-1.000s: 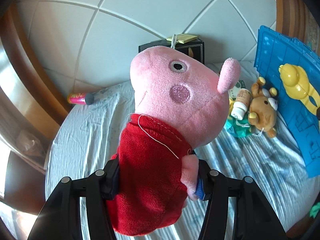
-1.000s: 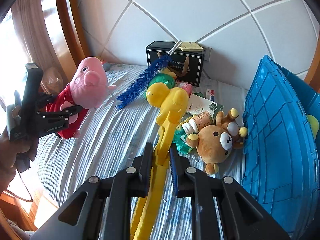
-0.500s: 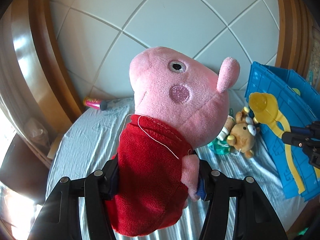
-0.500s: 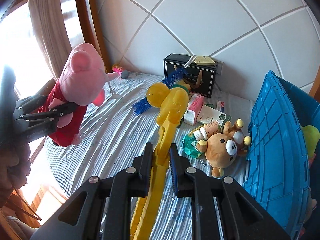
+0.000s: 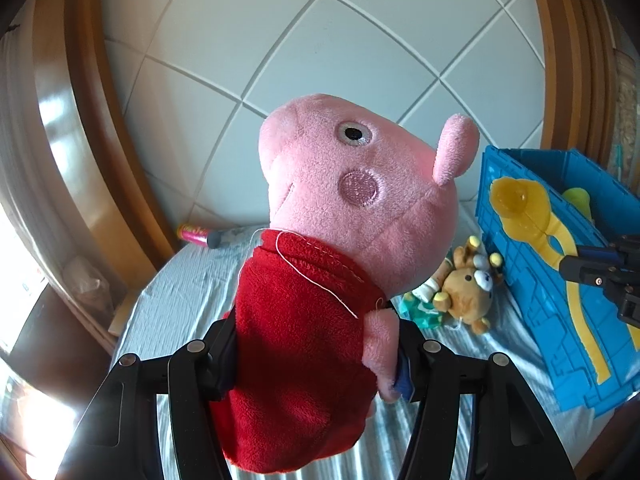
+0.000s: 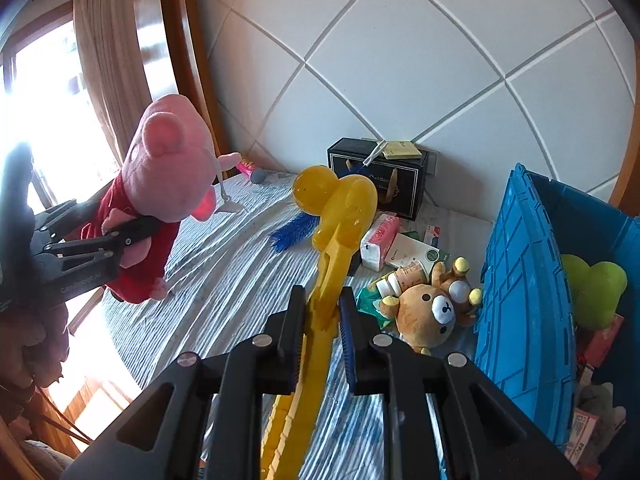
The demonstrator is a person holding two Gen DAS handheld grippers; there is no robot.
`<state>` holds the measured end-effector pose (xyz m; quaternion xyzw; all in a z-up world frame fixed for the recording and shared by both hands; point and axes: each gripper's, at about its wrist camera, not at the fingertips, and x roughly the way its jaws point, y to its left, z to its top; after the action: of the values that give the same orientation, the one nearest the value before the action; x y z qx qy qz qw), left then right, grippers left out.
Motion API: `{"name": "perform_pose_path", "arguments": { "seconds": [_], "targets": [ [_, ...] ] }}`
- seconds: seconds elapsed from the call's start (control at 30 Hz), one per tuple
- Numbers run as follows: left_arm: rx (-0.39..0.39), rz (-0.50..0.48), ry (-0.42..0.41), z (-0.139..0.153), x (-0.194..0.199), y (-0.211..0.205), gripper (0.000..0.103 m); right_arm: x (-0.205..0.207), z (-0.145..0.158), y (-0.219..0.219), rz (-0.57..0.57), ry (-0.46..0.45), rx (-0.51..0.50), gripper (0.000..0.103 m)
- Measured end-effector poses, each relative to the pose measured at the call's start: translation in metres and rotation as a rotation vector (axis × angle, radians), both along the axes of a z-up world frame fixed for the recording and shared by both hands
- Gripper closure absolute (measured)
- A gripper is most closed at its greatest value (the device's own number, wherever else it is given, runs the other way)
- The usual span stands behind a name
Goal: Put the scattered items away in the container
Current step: 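Lift the pig plush and yellow tongs and carry both over the crate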
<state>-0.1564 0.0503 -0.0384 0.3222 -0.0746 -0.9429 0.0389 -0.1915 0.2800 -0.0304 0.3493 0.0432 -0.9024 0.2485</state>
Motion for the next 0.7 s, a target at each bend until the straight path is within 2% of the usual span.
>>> {"name": "perform_pose_path", "arguments": {
  "seconds": [0.3,0.7],
  "targets": [
    [-0.038,-0.079,0.063,0.033,-0.01,0.06,0.044,0.011,0.022,0.063,-0.078,0.042,-0.058,0.087],
    [-0.04,-0.262,0.102,0.054,-0.032,0.165,0.044,0.024,0.036,0.157,-0.222,0.067,-0.076,0.087]
  ]
}}
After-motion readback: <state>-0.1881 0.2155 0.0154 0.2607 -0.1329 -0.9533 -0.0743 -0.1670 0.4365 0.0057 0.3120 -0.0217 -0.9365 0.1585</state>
